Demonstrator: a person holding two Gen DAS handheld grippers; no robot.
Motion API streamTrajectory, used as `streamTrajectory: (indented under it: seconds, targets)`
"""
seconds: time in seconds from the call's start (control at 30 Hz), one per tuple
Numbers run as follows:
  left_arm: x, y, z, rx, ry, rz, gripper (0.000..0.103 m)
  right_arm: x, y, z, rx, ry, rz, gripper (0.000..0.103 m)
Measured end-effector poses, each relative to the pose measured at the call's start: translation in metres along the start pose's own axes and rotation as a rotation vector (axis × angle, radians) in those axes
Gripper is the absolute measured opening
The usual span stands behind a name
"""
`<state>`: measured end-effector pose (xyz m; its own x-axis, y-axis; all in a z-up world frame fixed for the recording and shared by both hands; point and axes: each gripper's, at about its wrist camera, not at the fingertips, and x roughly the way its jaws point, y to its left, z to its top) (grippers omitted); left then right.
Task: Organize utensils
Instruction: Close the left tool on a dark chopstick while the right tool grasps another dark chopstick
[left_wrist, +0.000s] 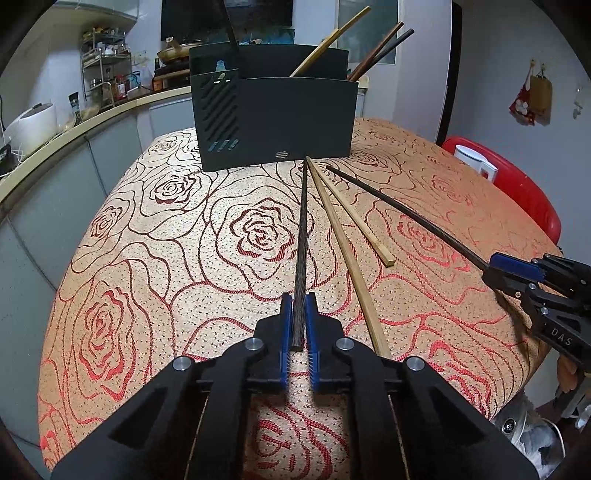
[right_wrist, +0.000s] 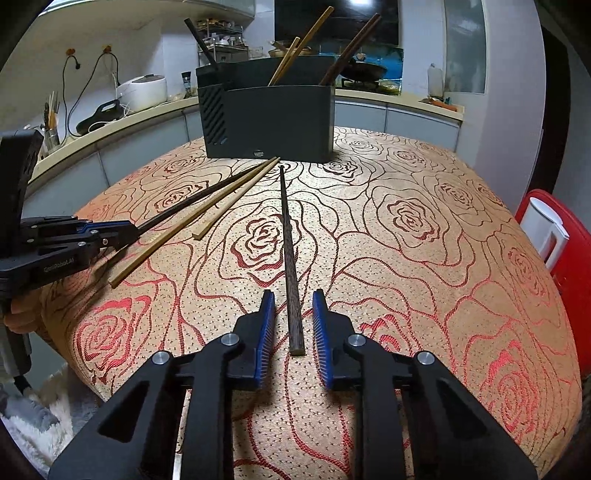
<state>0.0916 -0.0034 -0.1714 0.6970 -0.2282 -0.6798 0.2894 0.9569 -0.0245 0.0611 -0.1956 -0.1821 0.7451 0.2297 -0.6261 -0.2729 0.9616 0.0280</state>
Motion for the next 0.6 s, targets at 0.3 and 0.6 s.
streamTrajectory:
  seconds: [0.3,0.6]
  targets:
    - [-0.001,0.001,0.001,-0.006,0.005,0.004,0.007,0.001,-0.005,0.002,0.029,0.007,0.002,0.01]
    - [-0.016,0.006,0.008,0.006,-0.008,0.025,0.007,-0.004,-0.006,0.005,0.041,0.014,0.014,0.008]
